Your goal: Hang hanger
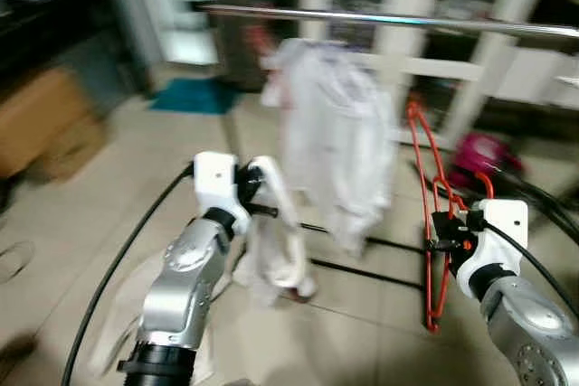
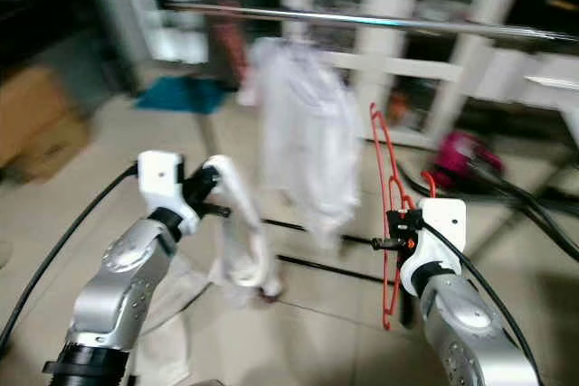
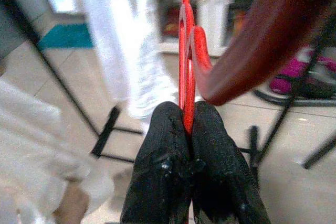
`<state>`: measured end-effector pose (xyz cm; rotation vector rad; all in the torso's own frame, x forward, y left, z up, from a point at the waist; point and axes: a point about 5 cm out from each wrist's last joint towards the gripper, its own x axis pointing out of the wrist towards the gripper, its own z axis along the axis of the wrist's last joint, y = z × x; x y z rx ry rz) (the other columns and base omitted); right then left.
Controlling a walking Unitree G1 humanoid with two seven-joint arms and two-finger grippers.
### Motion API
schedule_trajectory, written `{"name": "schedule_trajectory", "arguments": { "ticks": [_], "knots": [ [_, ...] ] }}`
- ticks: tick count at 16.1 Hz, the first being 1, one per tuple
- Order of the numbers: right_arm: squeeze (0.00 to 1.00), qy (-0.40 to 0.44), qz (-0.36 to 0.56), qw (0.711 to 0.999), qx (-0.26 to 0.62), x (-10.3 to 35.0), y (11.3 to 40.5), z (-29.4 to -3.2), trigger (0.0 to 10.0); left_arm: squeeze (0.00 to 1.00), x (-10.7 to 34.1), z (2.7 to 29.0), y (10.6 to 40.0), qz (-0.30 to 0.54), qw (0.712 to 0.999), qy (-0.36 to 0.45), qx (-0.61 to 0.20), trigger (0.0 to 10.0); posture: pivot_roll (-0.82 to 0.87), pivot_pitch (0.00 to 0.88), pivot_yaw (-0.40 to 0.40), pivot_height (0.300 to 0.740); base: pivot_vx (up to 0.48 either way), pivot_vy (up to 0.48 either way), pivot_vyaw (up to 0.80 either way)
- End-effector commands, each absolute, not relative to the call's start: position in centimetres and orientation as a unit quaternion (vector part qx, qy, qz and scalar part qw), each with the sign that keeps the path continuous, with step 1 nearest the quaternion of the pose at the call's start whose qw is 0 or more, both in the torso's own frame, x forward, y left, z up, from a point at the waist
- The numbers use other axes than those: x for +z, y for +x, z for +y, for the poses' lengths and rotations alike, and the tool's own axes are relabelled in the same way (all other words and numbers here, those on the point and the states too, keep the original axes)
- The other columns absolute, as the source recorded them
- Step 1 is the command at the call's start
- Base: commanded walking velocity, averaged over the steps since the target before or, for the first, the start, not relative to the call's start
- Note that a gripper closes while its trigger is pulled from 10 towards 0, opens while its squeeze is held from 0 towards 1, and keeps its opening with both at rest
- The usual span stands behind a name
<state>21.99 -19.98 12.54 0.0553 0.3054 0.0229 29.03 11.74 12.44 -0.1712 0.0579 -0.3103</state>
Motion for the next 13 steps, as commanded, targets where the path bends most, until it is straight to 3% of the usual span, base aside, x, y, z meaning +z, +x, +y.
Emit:
{"name": "schedule_trajectory", "arguments": {
  "ticks": [1, 9, 13],
  "knots": [
    [0.00, 0.032, 0.122, 0.992, 0.012, 13.6, 22.0, -19.6, 10.0, 0.00, 13.2, 11.9, 28.9, 0.011, 0.985, -0.092, -0.144, 10.0, 0.02, 0.006, 0.091, 0.740, 0.000, 0.000, -0.80],
    [0.00, 0.037, 0.078, 0.996, -0.010, 14.4, 21.9, -18.8, 10.0, 0.00, 12.5, 12.2, 28.2, 0.025, 0.991, -0.098, -0.088, 10.0, 0.05, 0.007, 0.079, 0.740, 0.000, 0.000, -0.80],
    [0.00, 0.057, 0.075, 0.996, -0.010, 14.6, 21.9, -18.6, 10.0, 0.00, 12.3, 11.5, 28.7, 0.042, 0.991, -0.036, -0.119, 10.0, 0.06, 0.000, 0.099, 0.740, 0.000, 0.000, -0.80]
  ]
}}
